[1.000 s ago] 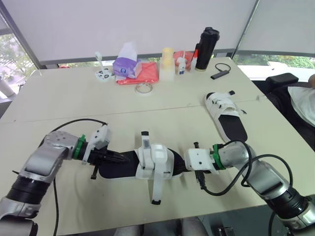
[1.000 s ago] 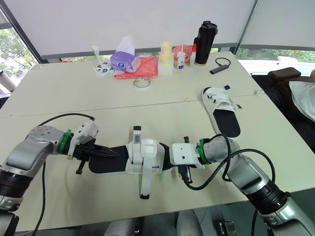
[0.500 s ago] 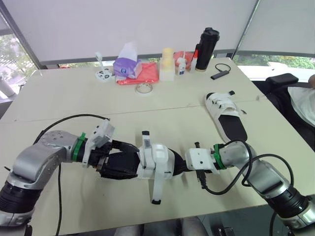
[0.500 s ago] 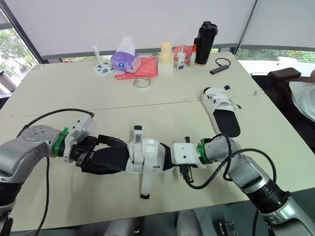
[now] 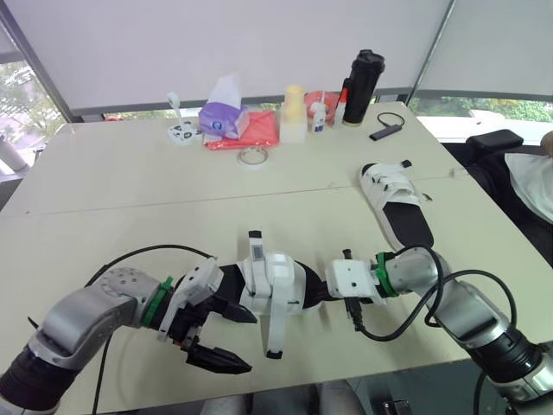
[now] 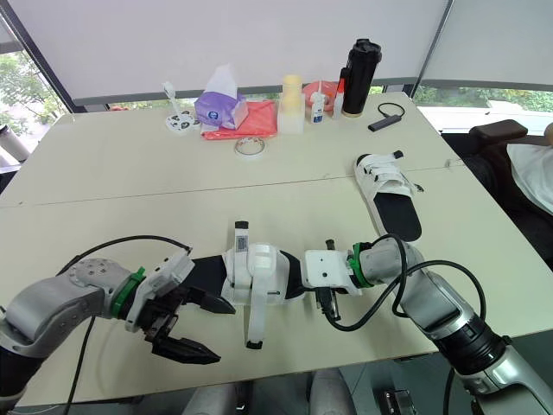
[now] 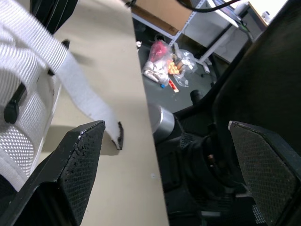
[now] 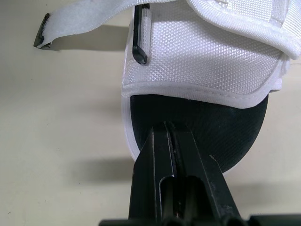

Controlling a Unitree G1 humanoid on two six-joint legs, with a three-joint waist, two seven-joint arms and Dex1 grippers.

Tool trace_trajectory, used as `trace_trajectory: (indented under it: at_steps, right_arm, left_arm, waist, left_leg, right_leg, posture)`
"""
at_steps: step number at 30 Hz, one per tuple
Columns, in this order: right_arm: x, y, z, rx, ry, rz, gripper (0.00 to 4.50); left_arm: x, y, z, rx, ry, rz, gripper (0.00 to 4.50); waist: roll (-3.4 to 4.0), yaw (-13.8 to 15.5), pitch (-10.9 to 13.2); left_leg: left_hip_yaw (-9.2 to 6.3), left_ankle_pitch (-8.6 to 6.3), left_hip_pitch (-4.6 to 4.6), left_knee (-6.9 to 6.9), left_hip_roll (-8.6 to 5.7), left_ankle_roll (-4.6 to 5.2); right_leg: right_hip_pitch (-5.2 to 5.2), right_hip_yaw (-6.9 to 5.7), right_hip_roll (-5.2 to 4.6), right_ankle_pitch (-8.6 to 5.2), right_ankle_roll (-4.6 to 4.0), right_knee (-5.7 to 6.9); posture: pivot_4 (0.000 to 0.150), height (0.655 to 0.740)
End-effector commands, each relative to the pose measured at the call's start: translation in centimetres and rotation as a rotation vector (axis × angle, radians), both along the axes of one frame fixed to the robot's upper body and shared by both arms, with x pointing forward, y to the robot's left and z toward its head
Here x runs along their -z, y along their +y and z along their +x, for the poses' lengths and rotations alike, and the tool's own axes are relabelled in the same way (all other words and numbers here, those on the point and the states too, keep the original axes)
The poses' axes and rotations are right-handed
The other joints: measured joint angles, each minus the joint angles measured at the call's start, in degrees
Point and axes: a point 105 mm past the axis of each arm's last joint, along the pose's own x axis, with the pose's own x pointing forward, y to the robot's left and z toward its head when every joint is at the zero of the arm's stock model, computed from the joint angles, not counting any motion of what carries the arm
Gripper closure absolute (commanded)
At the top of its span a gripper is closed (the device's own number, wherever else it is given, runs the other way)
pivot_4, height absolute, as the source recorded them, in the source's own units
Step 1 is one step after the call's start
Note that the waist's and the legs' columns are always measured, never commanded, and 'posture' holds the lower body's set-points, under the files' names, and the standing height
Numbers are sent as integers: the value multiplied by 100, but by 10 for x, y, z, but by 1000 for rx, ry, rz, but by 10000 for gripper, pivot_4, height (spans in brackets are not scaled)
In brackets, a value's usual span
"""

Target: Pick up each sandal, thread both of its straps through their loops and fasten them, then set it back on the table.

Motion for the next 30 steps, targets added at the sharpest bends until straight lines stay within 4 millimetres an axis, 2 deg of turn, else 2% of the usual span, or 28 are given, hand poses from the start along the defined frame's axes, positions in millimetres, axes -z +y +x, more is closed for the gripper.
trace_trajectory:
  at_steps: [1, 8, 12, 23, 30]
  right_arm:
    - [-5, 0, -4, -8, -9, 3, 45000]
    - [-5, 2, -7, -14, -3, 3, 45000]
    - [-6, 3, -7, -14, -6, 0, 45000]
    - [-5, 4, -8, -11, -3, 2, 45000]
    - [-4, 4, -8, -5, -6, 0, 45000]
  left_arm:
    - [6, 0, -1, -24, 4, -2, 1287]
    - [28, -4, -2, -97, 66, -6, 1287]
    - [38, -14, -1, -143, 101, -38, 1287]
    - [43, -39, 12, -235, 162, -122, 1287]
    - [44, -50, 10, -221, 179, -132, 1287]
  waist:
    - [0, -4, 0]
    - [0, 1, 0]
    - [0, 3, 0]
    - [3, 24, -3]
    - [3, 30, -3]
  left_leg:
    - [0, 0, 0, 0, 0, 0]
    - [1, 0, 0, 0, 3, 0]
    - [2, 0, 0, 1, 4, 0]
    - [1, 0, 9, 4, 1, 0]
    - [1, 0, 13, 7, 0, 0]
  right_leg:
    - [0, 0, 0, 0, 0, 0]
    - [-1, 0, -1, 0, 0, -1]
    - [1, 1, -5, 0, 0, -1]
    - [12, 1, -6, 0, 1, 0]
    - [17, 1, -7, 1, 1, 0]
  posture:
    - [1500, 7400]
    - [1500, 7400]
    - [1500, 7400]
    - [1500, 7400]
    - [1500, 7400]
